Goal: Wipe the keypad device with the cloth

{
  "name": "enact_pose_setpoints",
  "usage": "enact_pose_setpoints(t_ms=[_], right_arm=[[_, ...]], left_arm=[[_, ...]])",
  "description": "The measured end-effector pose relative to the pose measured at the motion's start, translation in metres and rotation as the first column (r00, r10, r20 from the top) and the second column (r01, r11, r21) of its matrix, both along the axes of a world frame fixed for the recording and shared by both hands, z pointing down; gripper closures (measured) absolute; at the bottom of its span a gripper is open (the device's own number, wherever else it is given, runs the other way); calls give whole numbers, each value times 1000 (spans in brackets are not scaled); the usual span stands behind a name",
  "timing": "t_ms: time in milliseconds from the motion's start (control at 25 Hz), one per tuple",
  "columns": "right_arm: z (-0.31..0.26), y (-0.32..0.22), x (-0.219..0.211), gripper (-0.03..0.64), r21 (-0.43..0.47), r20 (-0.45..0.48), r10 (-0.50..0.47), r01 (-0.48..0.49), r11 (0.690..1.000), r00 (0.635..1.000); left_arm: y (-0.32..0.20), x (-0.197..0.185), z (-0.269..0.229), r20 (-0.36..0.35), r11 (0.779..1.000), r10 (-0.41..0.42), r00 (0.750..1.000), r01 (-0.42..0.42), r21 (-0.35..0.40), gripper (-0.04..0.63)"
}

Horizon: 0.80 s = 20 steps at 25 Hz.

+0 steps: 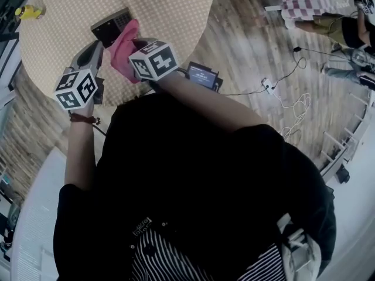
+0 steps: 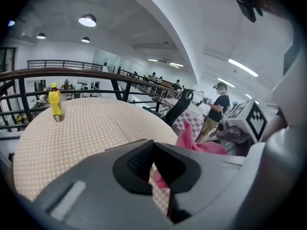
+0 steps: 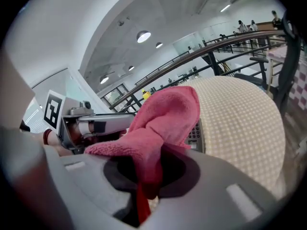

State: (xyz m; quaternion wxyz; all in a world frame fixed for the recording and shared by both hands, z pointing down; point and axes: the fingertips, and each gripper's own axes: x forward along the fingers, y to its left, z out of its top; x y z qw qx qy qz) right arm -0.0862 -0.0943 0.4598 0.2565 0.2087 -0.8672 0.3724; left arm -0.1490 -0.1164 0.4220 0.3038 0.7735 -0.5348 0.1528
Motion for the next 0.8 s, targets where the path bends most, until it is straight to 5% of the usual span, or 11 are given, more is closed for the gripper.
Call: enact_pose_setpoints(t_ms=[240, 600, 800], right_arm=[[-40, 25, 15, 552, 64, 54, -37, 34, 997, 998], [-87, 43, 36, 552, 144, 113, -81, 65, 987, 990], [-82, 45, 42, 552, 169, 119, -82, 61, 984, 990]], left_arm=[[38, 27, -50, -88, 995, -41, 995, 49, 92, 594], [66, 55, -103, -94, 972, -83, 992, 102, 213, 594], [72, 64, -89, -91, 966, -107, 990, 125, 226, 594]])
